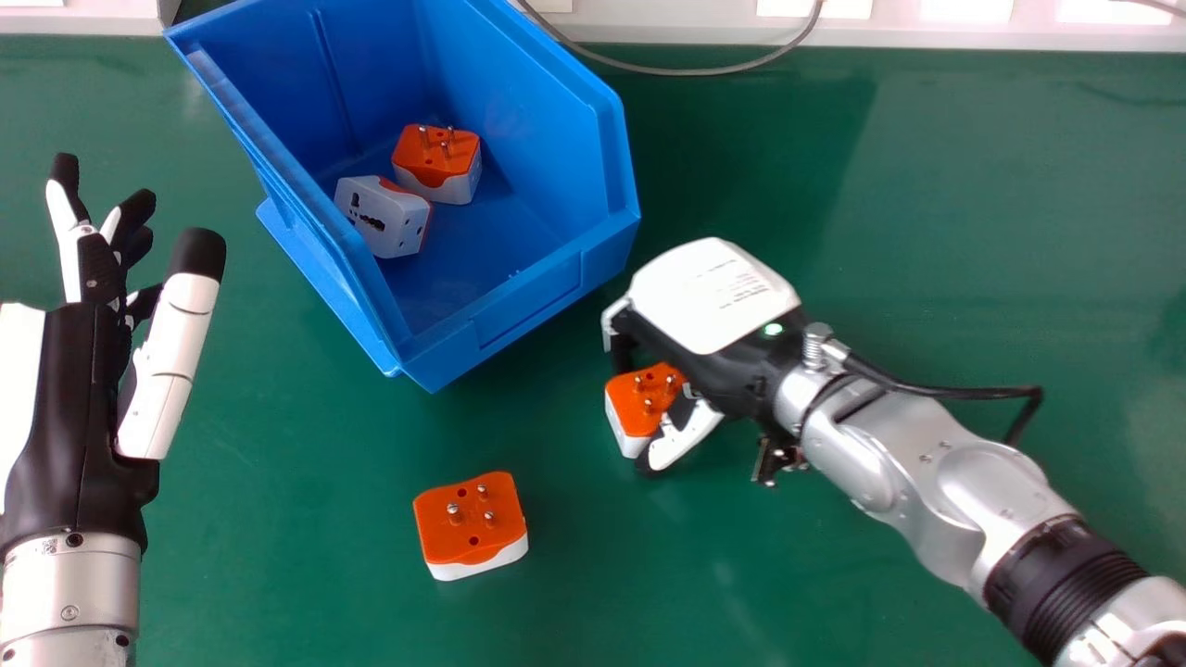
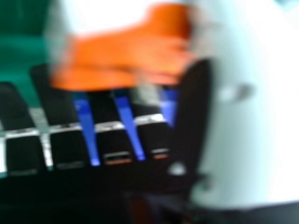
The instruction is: Pick all objects and put in blue box
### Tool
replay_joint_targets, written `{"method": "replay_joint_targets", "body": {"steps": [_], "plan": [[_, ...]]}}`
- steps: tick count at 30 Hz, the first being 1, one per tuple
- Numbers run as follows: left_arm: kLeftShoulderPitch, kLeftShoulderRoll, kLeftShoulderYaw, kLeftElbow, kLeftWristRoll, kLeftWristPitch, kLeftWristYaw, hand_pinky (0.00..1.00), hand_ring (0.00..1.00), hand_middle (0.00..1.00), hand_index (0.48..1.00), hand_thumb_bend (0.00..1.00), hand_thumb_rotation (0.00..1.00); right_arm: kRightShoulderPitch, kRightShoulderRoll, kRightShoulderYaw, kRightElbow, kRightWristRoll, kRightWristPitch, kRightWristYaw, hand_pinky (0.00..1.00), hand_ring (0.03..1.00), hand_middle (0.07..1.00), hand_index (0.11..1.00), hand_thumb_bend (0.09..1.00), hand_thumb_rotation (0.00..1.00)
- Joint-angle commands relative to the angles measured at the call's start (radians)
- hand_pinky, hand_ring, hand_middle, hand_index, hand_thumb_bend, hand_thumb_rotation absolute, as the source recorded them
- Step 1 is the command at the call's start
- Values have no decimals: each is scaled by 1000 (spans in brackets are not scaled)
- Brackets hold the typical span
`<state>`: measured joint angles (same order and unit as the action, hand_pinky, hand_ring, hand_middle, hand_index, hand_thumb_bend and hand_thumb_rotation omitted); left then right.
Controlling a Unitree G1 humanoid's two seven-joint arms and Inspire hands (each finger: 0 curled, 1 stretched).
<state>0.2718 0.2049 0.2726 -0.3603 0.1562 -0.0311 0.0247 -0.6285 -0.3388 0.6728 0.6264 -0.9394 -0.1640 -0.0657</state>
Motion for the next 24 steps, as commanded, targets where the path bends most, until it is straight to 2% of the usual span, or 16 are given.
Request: {"method": "replay_joint_targets", "body": {"steps": [1, 5, 8, 14, 17, 22, 24], "plan": [[-5, 9, 6, -12, 6, -1, 1, 833, 934, 947, 948, 738, 1000, 38, -33, 1, 28, -25, 70, 34, 179, 230, 477, 497, 527, 9], [-9, 10, 6, -6, 4, -3, 0, 833, 933, 947, 948, 740, 1000, 38, -25, -5, 21, -19, 70, 20, 159, 212, 472, 489, 524, 1], [-11, 9, 4, -5, 3, -3, 0, 833, 933, 947, 948, 740, 1000, 36, -21, -3, 23, -23, 75, -2, 139, 191, 419, 492, 518, 0], [-18, 7, 4, 4, -5, -8, 0, 833, 933, 947, 948, 750, 1000, 43, -23, -8, 5, -20, 91, -6, 138, 184, 395, 491, 517, 0], [-28, 7, 6, 19, -11, -12, -1, 833, 933, 947, 948, 756, 1000, 58, -30, -19, -36, -8, 100, 12, 124, 171, 445, 482, 522, 0], [-32, 7, 6, 24, -16, -14, -3, 835, 933, 947, 948, 760, 1000, 80, -36, -45, -103, 13, 125, 65, 159, 218, 444, 497, 520, 0], [-35, 8, 6, 30, -19, -17, -4, 836, 933, 947, 948, 765, 1000, 90, -34, -61, -137, 30, 148, 101, 187, 275, 455, 532, 509, 0]]}}
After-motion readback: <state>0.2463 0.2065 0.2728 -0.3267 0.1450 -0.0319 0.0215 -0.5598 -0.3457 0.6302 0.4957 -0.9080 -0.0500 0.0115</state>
